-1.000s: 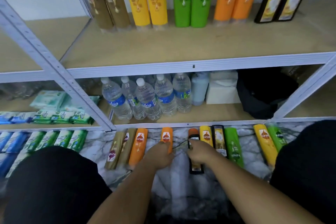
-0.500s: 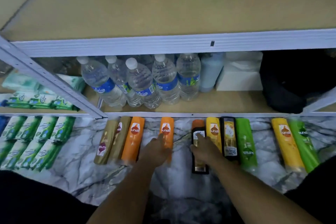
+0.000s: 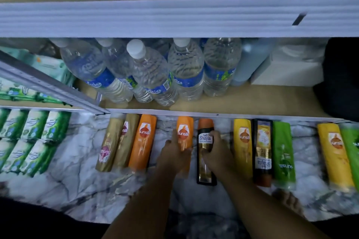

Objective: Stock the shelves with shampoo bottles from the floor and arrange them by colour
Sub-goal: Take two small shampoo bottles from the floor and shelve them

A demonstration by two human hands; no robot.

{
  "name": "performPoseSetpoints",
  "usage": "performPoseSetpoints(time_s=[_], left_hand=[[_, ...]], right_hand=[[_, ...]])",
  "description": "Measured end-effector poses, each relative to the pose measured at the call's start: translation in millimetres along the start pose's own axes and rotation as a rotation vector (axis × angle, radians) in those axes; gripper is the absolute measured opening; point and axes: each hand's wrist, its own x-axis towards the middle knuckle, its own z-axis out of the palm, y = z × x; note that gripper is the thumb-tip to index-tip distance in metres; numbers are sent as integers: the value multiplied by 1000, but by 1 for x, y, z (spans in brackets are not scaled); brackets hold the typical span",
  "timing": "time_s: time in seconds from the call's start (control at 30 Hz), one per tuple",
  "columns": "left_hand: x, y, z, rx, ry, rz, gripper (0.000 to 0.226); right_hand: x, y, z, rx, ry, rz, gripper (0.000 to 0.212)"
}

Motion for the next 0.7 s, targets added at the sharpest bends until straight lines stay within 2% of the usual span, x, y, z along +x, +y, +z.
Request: performPoseSetpoints(time_s=[0.17,0.3,0.43,0.7], left_hand=[[6,-3,4,-124,-3,-36,76],[0,-3,1,-213,-35,-49,65],[-14,-4,-7,-222,-14,-3,52],[-67,26,-67,-309,74,147,69]], right_hand=[[7,0,14,169,-85,99,69],[9,11,13,190,-192,175,45],[-4,15,2,274,-224,197,41],[-47,-22,-40,380,-209,-46,53]])
